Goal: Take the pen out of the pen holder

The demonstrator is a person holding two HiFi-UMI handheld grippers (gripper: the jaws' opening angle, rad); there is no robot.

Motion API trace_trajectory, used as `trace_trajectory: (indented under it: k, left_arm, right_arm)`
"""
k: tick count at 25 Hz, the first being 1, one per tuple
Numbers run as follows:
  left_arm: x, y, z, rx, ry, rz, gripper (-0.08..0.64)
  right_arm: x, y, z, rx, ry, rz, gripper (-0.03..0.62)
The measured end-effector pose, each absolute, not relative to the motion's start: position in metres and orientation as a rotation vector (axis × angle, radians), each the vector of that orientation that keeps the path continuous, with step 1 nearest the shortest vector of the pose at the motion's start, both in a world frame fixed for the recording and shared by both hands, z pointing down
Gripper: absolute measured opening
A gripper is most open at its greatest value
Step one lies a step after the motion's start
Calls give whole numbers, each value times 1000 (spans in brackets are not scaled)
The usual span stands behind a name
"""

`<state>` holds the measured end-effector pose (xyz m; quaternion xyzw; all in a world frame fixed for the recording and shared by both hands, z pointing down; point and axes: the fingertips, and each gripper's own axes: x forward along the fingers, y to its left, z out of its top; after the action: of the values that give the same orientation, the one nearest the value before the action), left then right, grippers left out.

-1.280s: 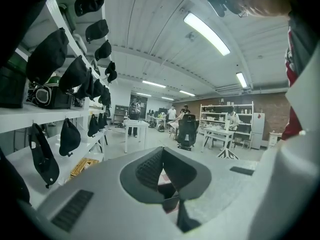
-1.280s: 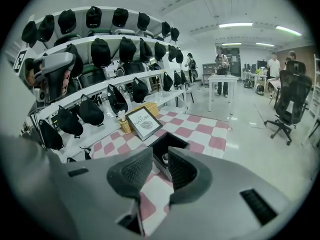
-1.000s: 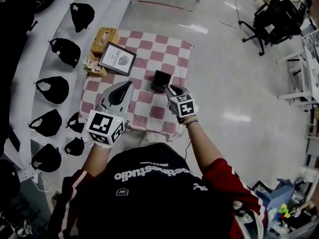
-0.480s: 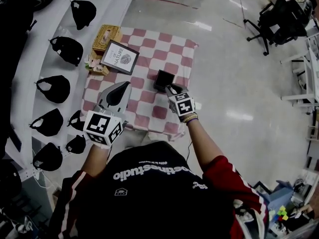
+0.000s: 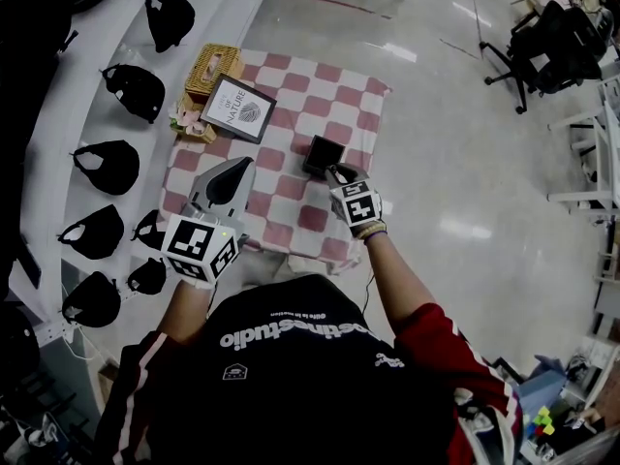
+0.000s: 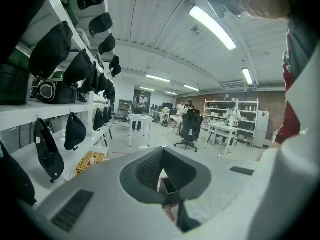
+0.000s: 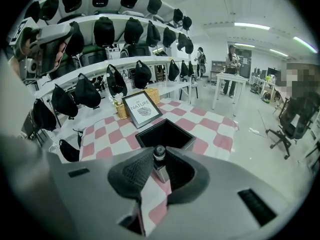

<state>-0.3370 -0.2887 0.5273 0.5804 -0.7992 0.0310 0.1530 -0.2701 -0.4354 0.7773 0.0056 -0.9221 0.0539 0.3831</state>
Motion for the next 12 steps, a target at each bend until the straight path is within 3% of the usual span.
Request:
trace_trajectory:
  k: [12]
  left_arm:
    - [-334, -285, 521, 1660, -2312, 98, 5]
  right_arm:
    - [-269, -441, 769, 47, -2388, 120, 75]
